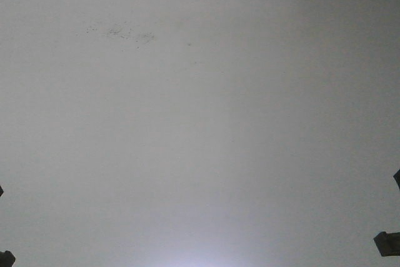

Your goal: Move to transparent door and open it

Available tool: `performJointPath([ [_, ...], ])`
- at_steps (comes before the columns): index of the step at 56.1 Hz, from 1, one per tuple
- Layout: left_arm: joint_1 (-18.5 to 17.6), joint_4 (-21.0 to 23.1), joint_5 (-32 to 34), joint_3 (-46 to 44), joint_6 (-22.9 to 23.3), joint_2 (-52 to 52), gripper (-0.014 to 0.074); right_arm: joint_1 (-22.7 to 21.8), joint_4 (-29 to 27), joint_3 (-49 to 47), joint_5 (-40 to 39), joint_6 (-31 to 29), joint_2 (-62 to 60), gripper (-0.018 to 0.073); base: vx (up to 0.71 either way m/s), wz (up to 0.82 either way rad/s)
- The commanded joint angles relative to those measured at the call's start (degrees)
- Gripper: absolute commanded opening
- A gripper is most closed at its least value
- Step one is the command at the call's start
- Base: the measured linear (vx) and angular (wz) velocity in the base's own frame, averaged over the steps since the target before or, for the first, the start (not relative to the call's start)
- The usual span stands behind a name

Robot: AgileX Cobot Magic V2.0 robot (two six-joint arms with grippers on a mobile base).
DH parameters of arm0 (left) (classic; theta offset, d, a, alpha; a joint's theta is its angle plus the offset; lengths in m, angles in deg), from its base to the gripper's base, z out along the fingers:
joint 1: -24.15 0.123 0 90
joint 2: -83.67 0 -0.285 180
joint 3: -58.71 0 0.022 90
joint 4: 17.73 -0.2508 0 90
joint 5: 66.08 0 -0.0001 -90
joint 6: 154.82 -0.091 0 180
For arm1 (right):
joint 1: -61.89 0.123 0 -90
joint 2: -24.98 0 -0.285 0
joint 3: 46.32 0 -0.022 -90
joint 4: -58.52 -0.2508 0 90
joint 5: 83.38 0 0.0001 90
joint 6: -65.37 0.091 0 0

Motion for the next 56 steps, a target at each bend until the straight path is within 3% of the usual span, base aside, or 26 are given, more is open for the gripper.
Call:
performJointPath([
  [1,-0.4,0.7,4.4,-1.5,0.1,0.8,0.0001,-0.4,0.1,0.1,-4.8,-0.3,-0.9,-0.0004,0.0,0.0],
  [56,-0.4,0.7,4.4,-1.5,0.1,0.8,0.0001,-0.4,0.1,0.1,-4.8,-0.3,-0.9,-0.0004,0.02,0.03],
])
